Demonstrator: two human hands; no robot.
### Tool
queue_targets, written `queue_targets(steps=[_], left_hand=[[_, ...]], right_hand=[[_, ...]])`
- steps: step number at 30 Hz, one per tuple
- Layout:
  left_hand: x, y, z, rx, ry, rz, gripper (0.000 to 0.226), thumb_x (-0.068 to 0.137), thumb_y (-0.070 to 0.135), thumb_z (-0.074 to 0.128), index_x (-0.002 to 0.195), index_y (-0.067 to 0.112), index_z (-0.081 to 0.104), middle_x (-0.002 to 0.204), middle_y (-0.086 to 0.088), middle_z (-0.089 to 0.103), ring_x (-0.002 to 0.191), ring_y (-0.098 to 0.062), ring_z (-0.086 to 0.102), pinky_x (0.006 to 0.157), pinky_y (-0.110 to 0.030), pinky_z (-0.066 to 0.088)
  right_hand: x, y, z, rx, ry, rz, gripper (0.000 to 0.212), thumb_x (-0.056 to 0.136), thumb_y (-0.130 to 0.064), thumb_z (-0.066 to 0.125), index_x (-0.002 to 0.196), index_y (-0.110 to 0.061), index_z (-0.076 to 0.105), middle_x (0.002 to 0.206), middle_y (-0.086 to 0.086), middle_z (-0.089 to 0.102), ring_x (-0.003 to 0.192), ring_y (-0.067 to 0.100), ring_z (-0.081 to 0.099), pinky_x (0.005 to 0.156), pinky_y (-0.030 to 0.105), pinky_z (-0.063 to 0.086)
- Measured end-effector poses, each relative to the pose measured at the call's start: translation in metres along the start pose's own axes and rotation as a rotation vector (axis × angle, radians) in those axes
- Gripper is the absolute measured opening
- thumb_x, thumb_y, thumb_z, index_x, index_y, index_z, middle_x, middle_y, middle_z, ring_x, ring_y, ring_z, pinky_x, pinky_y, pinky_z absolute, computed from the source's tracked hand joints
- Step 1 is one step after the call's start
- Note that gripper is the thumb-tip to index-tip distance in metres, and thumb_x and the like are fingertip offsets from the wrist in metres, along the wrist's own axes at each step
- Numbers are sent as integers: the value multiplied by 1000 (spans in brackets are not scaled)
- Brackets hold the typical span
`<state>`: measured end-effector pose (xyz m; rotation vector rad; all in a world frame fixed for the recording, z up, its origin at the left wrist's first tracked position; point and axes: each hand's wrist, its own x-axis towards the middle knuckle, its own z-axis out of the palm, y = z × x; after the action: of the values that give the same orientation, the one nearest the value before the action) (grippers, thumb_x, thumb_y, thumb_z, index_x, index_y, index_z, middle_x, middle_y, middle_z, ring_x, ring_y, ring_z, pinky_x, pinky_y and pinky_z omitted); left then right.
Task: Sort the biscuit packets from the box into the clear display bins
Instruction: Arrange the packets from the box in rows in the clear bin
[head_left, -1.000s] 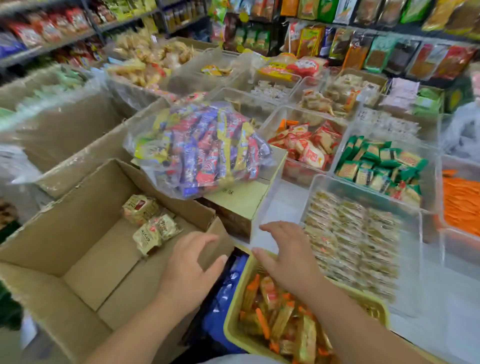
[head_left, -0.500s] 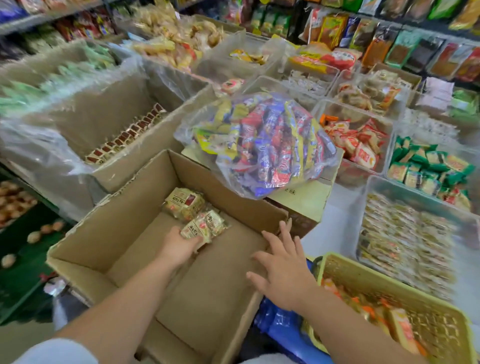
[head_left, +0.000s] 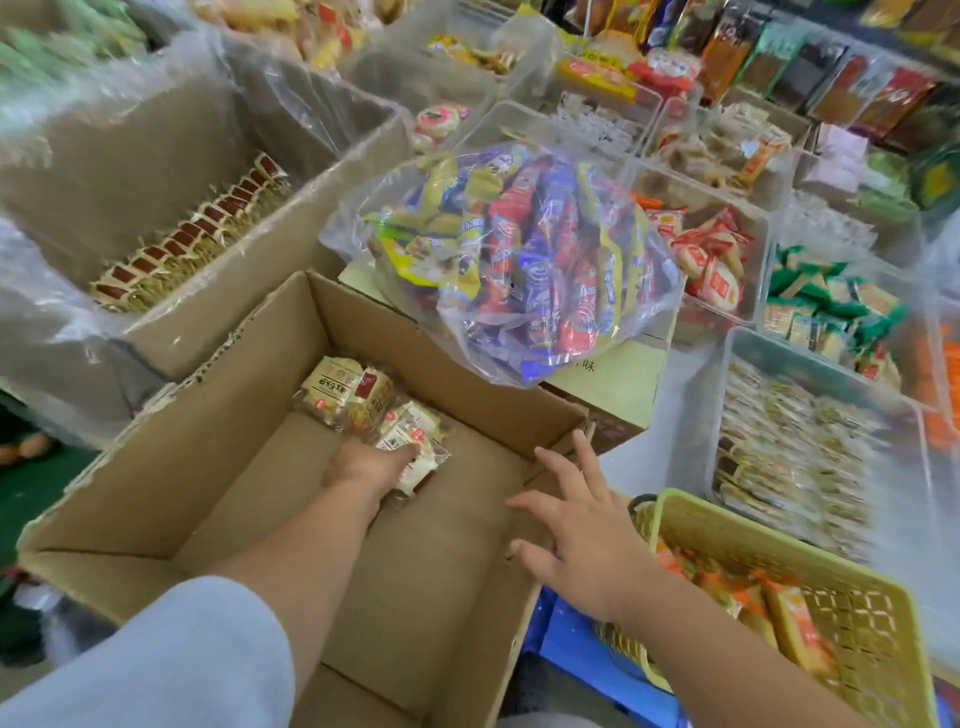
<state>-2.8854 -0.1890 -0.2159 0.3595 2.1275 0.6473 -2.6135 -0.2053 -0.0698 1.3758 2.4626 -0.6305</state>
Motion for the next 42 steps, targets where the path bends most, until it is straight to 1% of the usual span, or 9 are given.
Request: queue_targets(steps=[5, 14, 21, 24, 27, 30, 36, 40, 42], left_hand=[[-3, 15, 19, -231, 68, -112, 99, 58, 47, 98, 138, 4, 56, 133, -16, 66, 112, -39, 66, 81, -37, 51], [-25, 36, 32, -640, 31, -139, 67, 65, 14, 96, 118, 8, 57, 117, -13, 66, 98, -32, 63, 83, -38, 51], [-41, 29, -9, -255, 146, 364, 83, 63, 28, 94, 135, 34, 54, 105, 18, 59, 92, -7, 61, 81, -27, 46], [-20, 43, -39, -196, 224, 364, 87, 60, 38, 94, 138, 29, 55, 109, 11, 60, 101, -15, 62, 90, -30, 49], [4, 55, -59, 92, 251, 376, 73, 61, 51, 90, 124, 21, 67, 103, 3, 68, 109, -28, 64, 88, -34, 51], [21, 61, -67, 387, 270, 335, 85, 58, 71, 85, 126, 21, 71, 120, -9, 69, 122, -35, 55, 96, -39, 49], [36, 66, -71, 340, 9, 239, 104, 40, 74, 83, 131, 28, 68, 142, -8, 52, 133, -34, 47, 111, -42, 43], [31, 72, -68, 522, -68, 205, 94, 23, 88, 74, 106, 43, 64, 137, -2, 53, 128, -32, 41, 107, -43, 42], [28, 73, -68, 594, -58, 179, 107, 22, 92, 71, 119, 46, 64, 139, -2, 50, 129, -31, 41, 105, -42, 40]], right_hand=[[0, 0, 1, 28, 3, 3, 51, 90, -67, 41, 138, -51, 45, 167, -14, -1, 140, 13, -48, 121, 57, 14], [0, 0, -4, 54, -9, 5, 53, 89, -66, 41, 139, -51, 45, 168, -15, -2, 140, 12, -47, 121, 58, 14], [-1, 1, -5, 73, -14, 3, 53, 90, -67, 41, 140, -51, 45, 167, -17, -5, 139, 10, -48, 119, 60, 19], [-2, 0, -5, 72, -17, 3, 53, 89, -67, 41, 140, -51, 45, 167, -17, -6, 139, 10, -49, 120, 59, 20], [-2, 1, -6, 75, -20, 3, 52, 90, -66, 41, 139, -51, 45, 167, -17, -6, 138, 11, -49, 120, 59, 19], [-2, 2, -6, 69, -21, 3, 51, 90, -67, 42, 139, -52, 45, 167, -17, -6, 139, 11, -48, 120, 59, 18], [0, 1, -5, 66, -18, -1, 51, 91, -68, 42, 139, -52, 45, 167, -17, -6, 141, 12, -47, 121, 57, 16], [0, 1, -5, 84, -12, 2, 52, 90, -67, 42, 140, -52, 45, 168, -16, -4, 142, 13, -46, 121, 57, 15], [0, 1, -4, 96, -6, 1, 52, 90, -67, 42, 139, -52, 46, 168, -16, -4, 142, 12, -46, 121, 57, 16]])
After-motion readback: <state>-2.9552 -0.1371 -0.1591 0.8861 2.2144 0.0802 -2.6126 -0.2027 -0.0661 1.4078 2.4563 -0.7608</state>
